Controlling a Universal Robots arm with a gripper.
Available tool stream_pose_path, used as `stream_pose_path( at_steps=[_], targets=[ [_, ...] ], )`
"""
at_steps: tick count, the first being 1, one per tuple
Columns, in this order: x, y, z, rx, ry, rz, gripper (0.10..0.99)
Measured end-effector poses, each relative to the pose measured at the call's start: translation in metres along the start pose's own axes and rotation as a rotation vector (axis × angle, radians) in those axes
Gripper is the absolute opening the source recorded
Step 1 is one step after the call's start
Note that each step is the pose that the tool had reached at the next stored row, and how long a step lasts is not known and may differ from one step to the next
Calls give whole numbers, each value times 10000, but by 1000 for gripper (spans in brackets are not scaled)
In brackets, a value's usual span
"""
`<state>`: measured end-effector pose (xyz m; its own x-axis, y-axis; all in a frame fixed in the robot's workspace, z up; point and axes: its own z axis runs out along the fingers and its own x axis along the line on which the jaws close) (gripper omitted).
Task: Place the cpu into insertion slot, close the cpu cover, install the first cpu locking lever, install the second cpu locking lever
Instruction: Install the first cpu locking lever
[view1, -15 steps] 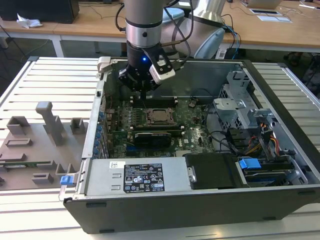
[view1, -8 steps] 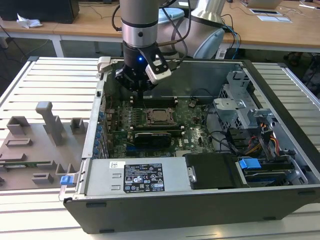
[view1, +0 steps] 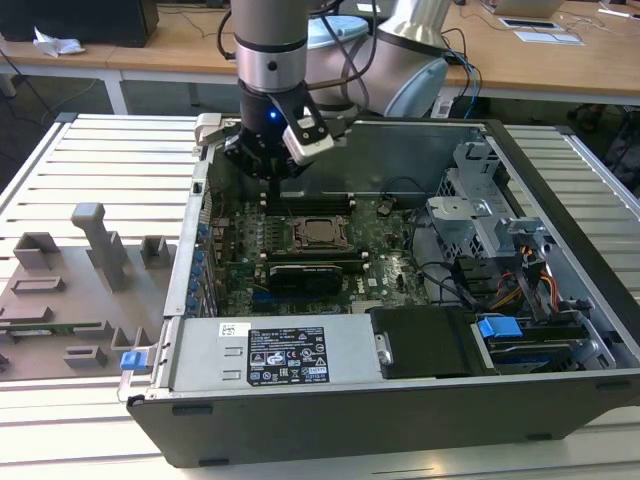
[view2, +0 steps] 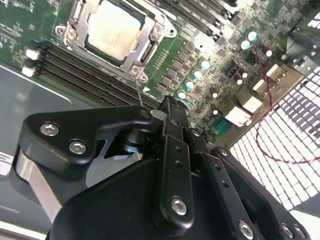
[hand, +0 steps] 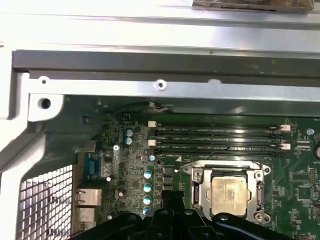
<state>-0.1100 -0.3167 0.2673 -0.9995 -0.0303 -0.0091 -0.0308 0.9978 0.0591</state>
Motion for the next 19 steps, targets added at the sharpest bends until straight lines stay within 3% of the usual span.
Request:
stream_pose_path(
  at_steps=[4, 12, 19],
  targets=[
    [45, 60, 3, -1, -1, -1, 110],
    [40, 240, 25, -1, 0, -1, 110],
    [-34, 244, 53, 20, 0, 0, 110]
  ],
)
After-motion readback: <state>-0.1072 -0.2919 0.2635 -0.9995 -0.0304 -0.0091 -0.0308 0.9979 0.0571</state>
